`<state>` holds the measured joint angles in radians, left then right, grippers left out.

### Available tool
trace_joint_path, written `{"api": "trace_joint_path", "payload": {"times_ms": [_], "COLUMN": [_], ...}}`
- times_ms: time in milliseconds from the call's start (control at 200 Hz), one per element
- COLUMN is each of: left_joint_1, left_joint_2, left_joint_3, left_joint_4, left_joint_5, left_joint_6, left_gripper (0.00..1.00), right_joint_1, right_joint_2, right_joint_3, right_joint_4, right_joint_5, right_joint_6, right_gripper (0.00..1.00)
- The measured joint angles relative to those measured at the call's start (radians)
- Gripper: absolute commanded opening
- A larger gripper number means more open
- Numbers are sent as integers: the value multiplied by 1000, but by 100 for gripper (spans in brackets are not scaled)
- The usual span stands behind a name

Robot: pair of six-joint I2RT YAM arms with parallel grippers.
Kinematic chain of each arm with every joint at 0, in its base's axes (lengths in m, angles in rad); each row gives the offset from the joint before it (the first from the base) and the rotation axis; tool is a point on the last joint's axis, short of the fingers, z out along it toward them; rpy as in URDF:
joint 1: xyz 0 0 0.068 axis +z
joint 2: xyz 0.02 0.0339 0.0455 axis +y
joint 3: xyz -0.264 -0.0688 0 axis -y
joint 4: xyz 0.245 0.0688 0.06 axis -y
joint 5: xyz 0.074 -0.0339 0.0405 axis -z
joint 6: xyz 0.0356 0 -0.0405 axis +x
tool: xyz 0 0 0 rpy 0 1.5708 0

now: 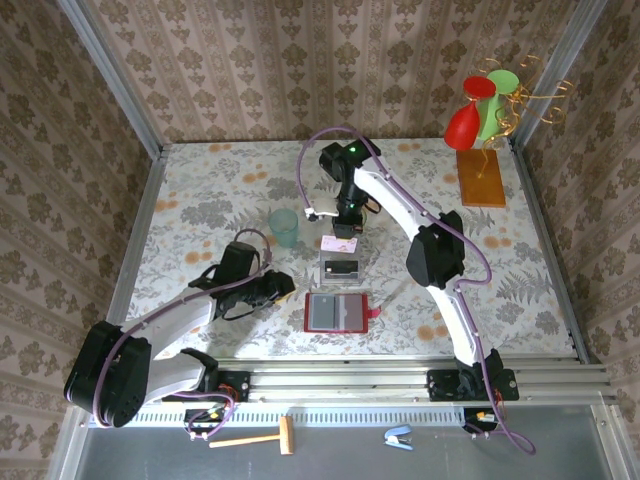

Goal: Take the credit cards out of the card holder

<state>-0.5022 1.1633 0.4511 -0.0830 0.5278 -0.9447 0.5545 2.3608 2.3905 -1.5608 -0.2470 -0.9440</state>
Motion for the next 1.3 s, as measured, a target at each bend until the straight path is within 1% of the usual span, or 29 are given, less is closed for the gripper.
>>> {"api": "trace_joint_path", "payload": {"times_ms": [280, 760, 970, 1300], "left_joint_1": [5, 8, 13, 13], "left_joint_2": [-1, -8, -9, -9], "left_joint_3": [0, -18, -20, -20], "left_joint_4": [0, 0, 0, 0], "left_joint_5": [0, 0, 0, 0], "left_joint_6": [0, 0, 0, 0], "left_gripper": [29, 29, 29, 29], "right_joint_1": [0, 0, -3, -3], "right_joint_2": [49, 105, 107, 113], "right_joint_3": [-45, -54, -54, -58], "right_joint_4": [0, 0, 0, 0], "right_joint_5": [-13, -54, -61, -26], "right_joint_6": [-1, -4, -3, 12], "right_gripper": [0, 0, 11, 18]}}
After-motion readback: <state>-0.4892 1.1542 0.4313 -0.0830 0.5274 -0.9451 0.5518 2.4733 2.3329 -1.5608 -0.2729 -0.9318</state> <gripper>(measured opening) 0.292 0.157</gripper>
